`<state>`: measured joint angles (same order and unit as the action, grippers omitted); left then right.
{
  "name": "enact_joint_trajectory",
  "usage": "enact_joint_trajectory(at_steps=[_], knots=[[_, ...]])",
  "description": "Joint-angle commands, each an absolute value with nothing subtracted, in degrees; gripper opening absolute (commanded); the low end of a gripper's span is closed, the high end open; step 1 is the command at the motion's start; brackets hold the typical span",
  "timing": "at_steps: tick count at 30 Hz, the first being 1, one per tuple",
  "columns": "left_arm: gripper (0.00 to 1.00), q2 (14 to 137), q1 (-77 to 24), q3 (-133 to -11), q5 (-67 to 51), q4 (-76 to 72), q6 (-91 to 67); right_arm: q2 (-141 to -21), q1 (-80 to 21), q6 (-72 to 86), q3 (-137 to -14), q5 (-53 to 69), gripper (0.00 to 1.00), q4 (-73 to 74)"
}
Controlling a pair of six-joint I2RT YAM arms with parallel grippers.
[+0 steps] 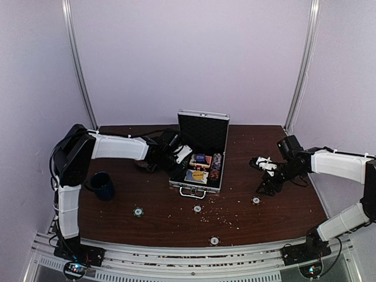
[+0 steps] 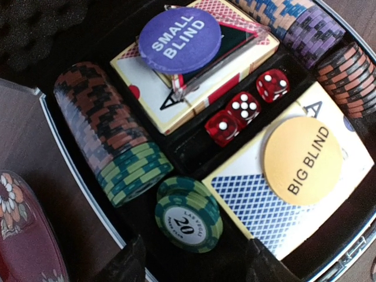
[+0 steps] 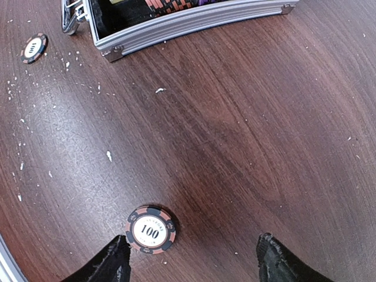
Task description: Pack up texas hold em set
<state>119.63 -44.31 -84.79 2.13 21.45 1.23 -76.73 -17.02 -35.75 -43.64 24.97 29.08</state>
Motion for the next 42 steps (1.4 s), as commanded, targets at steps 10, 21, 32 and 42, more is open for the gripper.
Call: enact_joint_trajectory(at_steps=[10, 21, 32, 42], knots=[[0.60, 120.72, -43.95, -86.35, 12.12, 25.41, -1.33, -77.21, -17.58, -35.95, -44.80, 23.91, 0.74, 29.77], [0.63, 121.28, -44.12, -86.83, 3.57, 25.38, -1.93, -77.91, -17.99, -36.12, -45.08, 23.76, 0.74, 29.92], [0.63, 126.61, -44.12, -90.17, 7.34, 24.57, -0.72, -78.26, -18.19, -36.19, -45.03, 23.51, 0.74, 30.14], [0.62, 122.00, -44.83, -83.69, 17.83, 12.36, -0.04, -78.12, -18.28, -36.30, -45.09, 23.15, 0.74, 30.15]])
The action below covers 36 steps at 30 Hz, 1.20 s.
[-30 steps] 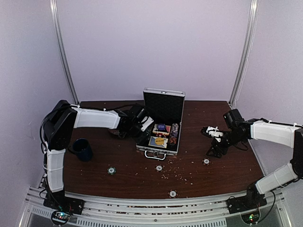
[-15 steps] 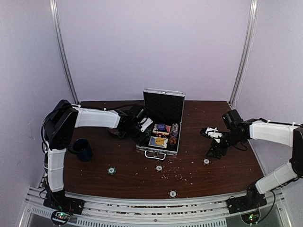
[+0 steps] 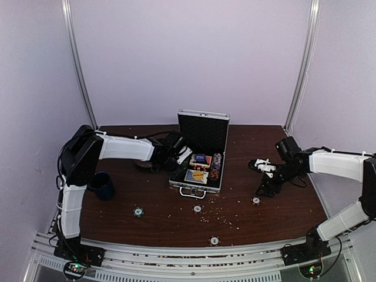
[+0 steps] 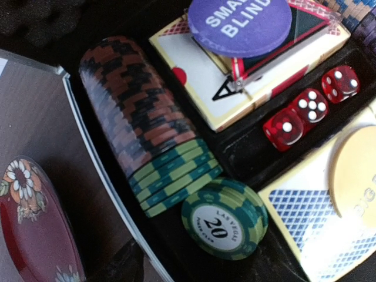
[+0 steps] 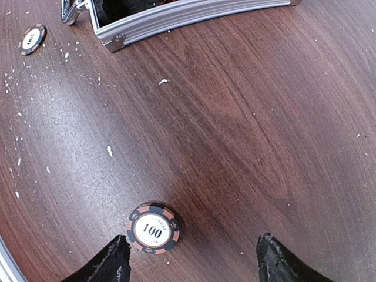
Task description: Pack up texas hold em set
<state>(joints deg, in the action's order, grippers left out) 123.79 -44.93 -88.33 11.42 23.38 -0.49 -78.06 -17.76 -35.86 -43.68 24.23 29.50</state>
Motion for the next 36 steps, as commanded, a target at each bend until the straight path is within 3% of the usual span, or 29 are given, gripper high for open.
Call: enact_joint_trajectory(at_steps=[1, 14, 29, 36], knots=[[0.62, 120.76, -44.82, -82.39, 18.47, 10.22, -0.19, -78.06, -18.28, -36.32, -45.05, 23.16, 0.74, 30.05], [0.61, 118.45, -44.83, -79.86, 19.23, 4.43, -1.93, -78.13, -18.28, -36.30, -45.04, 22.76, 0.74, 30.00], [0.61, 124.24, -44.21, -86.10, 23.26, 11.04, -2.09, -78.84, -18.37, -36.39, -45.14, 22.50, 0.74, 30.31], [0.61, 122.83, -44.21, -88.15, 15.34, 16.69, 0.83, -78.82, -18.38, -36.44, -45.09, 22.42, 0.74, 30.40]])
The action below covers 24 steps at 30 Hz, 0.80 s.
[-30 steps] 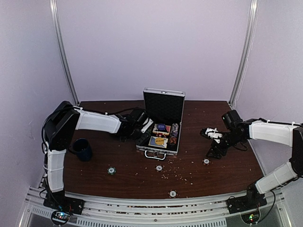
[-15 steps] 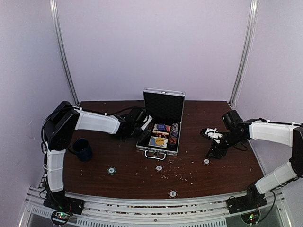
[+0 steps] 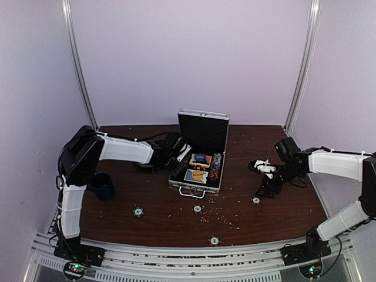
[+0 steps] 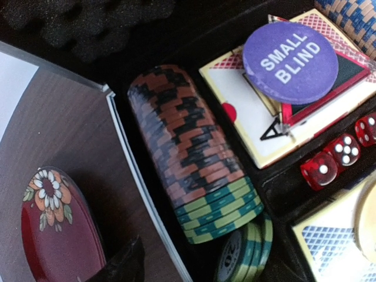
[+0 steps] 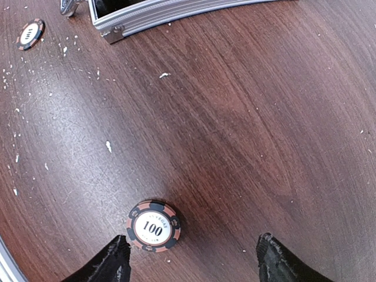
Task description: Pack up texas hold em set
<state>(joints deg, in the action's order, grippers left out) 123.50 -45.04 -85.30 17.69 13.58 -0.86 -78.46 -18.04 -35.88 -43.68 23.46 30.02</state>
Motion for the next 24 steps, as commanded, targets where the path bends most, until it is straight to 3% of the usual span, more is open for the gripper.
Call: enact_joint_trajectory(at_steps=[1, 24], knots=[[0.61, 122.54, -44.21, -88.31, 15.34, 17.91, 1.18, -78.84, -18.43, -36.39, -45.16, 22.41, 0.74, 30.45], [0.59, 126.46, -43.33, -96.31, 18.24, 24.14, 1.94, -79.26, -18.81, -36.60, -45.22, 22.15, 0.74, 30.85]])
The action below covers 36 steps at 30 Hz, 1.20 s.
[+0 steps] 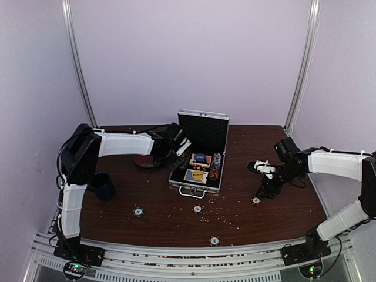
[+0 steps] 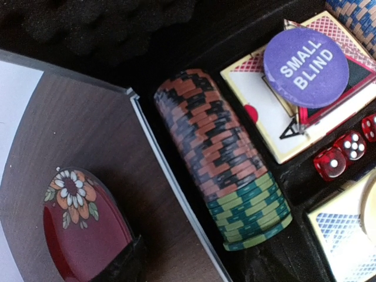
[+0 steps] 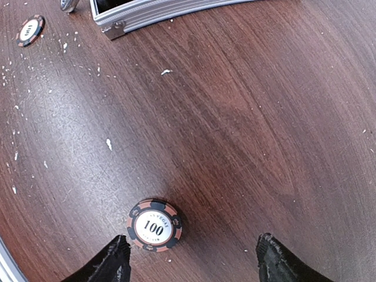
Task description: Pack up texas hold em set
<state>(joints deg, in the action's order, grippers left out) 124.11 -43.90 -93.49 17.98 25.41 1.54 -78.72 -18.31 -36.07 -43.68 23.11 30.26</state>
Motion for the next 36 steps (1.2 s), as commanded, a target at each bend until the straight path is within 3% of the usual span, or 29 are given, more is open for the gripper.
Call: enact_joint_trajectory(at_steps=[1, 27, 36], knots=[[0.59, 126.78, -43.33, -96.62, 18.18, 24.21, 1.98, -79.38, -18.78, -36.57, -45.26, 22.15, 0.74, 30.79], [0.59, 120.71, -43.35, -96.37, 18.11, 33.67, -0.29, -80.66, -19.42, -36.74, -45.70, 21.89, 0.74, 31.57], [0.61, 104.32, -43.51, -81.62, 12.16, 43.11, -10.37, -80.41, -19.43, -36.74, -45.85, 21.88, 0.74, 31.79]])
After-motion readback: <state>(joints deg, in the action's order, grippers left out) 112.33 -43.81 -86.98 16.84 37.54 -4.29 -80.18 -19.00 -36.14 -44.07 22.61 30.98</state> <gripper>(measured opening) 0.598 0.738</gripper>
